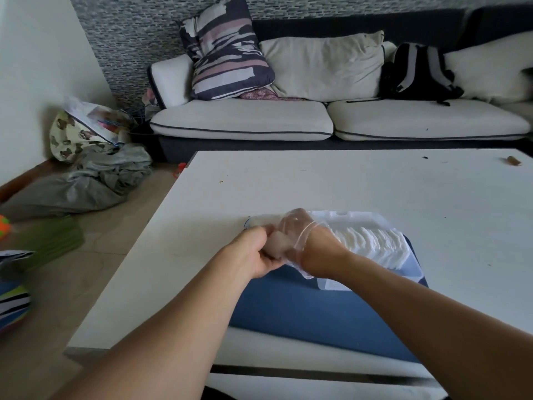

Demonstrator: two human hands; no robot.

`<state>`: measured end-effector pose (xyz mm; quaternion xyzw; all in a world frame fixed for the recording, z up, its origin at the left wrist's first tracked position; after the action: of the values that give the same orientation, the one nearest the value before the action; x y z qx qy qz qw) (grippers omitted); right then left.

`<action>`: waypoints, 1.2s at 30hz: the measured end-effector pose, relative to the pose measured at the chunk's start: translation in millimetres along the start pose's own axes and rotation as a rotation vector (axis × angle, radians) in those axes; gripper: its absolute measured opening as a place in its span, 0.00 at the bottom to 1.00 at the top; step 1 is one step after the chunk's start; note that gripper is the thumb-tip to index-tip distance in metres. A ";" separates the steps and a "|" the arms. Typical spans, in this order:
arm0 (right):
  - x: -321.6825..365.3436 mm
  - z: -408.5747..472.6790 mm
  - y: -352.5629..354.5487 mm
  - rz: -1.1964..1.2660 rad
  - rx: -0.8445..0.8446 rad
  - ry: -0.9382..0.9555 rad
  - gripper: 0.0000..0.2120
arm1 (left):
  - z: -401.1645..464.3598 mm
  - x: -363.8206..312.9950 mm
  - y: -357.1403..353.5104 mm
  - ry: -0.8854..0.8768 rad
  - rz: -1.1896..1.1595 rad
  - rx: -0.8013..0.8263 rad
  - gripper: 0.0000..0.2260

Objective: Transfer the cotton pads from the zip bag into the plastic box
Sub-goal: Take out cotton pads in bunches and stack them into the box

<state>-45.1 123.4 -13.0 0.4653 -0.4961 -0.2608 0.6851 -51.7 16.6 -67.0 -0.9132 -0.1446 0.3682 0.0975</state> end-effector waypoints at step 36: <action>11.5 -61.9 86.3 0.926 -0.274 0.168 0.26 | -108.9 -12.0 -82.3 -0.435 0.005 0.250 0.18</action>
<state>7.2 174.6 64.8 0.1206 -0.5549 0.0469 0.8218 0.5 82.1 41.5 -0.7936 -0.1132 0.5715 0.1753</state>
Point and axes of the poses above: each hand's wrist, its own z-axis towards the middle knuckle, its own y-axis out of the back of the hand, x = y × z, the point moved 7 cm from there along z, towards the middle knuckle, and after that the axes turned 3 degrees about y, right-handed, at the moved point
